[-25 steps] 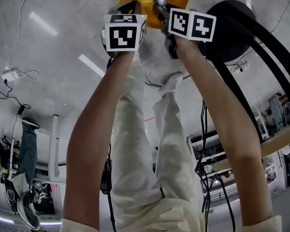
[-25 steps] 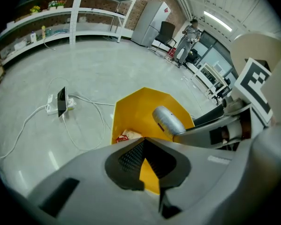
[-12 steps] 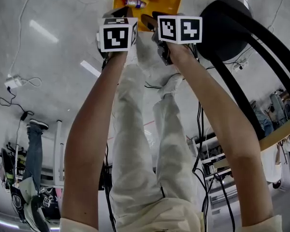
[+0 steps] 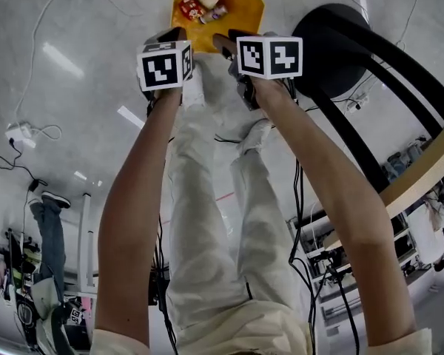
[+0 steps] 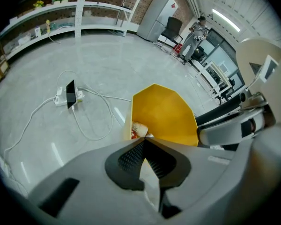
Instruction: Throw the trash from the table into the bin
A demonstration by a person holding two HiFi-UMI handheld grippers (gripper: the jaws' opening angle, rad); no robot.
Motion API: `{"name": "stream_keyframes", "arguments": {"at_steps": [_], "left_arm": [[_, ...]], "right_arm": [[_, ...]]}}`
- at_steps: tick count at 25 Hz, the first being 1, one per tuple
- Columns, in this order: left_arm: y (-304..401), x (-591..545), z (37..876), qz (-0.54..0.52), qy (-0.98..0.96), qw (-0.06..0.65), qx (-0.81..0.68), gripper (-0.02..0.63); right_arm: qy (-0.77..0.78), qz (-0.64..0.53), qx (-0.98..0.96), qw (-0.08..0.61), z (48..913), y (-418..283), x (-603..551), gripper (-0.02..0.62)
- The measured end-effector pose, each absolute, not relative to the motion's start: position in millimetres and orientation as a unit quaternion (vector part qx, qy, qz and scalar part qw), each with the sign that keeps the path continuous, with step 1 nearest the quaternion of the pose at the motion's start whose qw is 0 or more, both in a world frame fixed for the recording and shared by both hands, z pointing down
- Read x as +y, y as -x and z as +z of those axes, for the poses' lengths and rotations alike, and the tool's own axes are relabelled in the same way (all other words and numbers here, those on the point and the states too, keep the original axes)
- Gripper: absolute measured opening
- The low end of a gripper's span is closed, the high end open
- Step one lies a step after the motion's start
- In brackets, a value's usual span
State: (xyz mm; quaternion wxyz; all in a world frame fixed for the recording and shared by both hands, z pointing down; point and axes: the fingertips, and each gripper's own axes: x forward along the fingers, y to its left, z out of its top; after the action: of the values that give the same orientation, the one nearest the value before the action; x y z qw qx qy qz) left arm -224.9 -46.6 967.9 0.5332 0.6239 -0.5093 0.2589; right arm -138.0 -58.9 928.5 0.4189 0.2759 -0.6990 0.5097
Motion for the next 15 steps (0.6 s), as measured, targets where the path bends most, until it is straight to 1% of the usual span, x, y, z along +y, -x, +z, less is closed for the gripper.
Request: {"name": "stream_keyframes", "arguments": {"at_steps": [1, 2, 3, 4, 9, 15], "left_arm": [[230, -45, 966, 0.262, -0.623, 0.531, -0.511, 0.006], [234, -44, 963, 0.266, -0.625, 0.527, -0.51, 0.006], [236, -41, 960, 0.27, -0.629, 0.523, -0.508, 0.006], [237, -37, 955, 0.274, -0.632, 0.521, -0.505, 0.006], [257, -9, 925, 0.284, -0.625, 0.525, -0.503, 0.006], [275, 3, 874, 0.291, -0.635, 0.51, -0.502, 0.006]], "right_arm": [[-0.278, 0.508, -0.699, 0.419, 925, 138, -60, 0.159], [-0.281, 0.505, -0.701, 0.419, 920, 137, -60, 0.134], [-0.281, 0.5, -0.703, 0.421, 913, 135, -59, 0.055], [-0.277, 0.495, -0.705, 0.425, 906, 134, -54, 0.005], [-0.238, 0.47, -0.715, 0.46, 861, 140, -19, 0.005], [-0.24, 0.456, -0.731, 0.447, 795, 154, -4, 0.006]]}}
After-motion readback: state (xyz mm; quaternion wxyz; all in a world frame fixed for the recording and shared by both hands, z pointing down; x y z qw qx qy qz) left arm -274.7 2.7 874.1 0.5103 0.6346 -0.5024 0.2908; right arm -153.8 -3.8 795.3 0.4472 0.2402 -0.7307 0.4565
